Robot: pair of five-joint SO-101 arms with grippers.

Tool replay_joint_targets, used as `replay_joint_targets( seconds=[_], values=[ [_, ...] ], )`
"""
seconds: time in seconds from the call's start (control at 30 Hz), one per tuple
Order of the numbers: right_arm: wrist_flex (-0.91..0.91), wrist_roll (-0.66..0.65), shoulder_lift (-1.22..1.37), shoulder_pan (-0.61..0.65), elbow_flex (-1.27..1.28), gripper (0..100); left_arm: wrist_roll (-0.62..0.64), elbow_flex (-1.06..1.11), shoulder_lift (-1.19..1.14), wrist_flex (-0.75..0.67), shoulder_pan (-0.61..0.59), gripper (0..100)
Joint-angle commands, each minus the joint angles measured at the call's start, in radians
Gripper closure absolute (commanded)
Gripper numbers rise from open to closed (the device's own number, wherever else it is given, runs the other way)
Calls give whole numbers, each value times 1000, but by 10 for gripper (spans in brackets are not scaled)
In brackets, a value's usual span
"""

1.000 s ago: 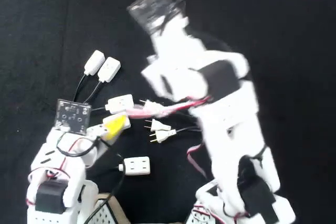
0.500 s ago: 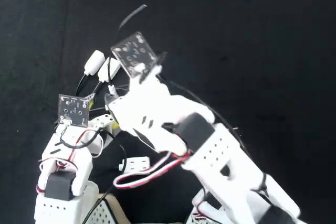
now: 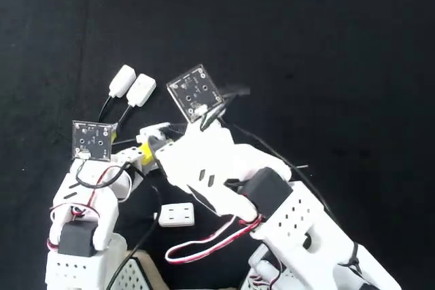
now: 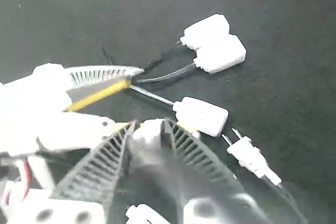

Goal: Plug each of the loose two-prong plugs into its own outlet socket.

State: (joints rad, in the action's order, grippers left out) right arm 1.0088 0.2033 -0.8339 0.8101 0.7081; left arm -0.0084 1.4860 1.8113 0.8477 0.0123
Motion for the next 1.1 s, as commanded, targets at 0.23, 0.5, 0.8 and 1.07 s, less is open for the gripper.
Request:
replay_joint_targets(
  seconds=[0.23,0.5,0.8,1.07],
  values=[
    [91,-66,1,5,15,985,17,-39,14,-28,-15,637],
    [91,-94,56,-107,-5,986,14,-39,14,6,-22,637],
    [453,-54,291,-252,-219,986,-327,-154,12,385,-191,636],
    [532,230,394,-75,-219,986,-503,1,12,396,-331,636]
  ],
)
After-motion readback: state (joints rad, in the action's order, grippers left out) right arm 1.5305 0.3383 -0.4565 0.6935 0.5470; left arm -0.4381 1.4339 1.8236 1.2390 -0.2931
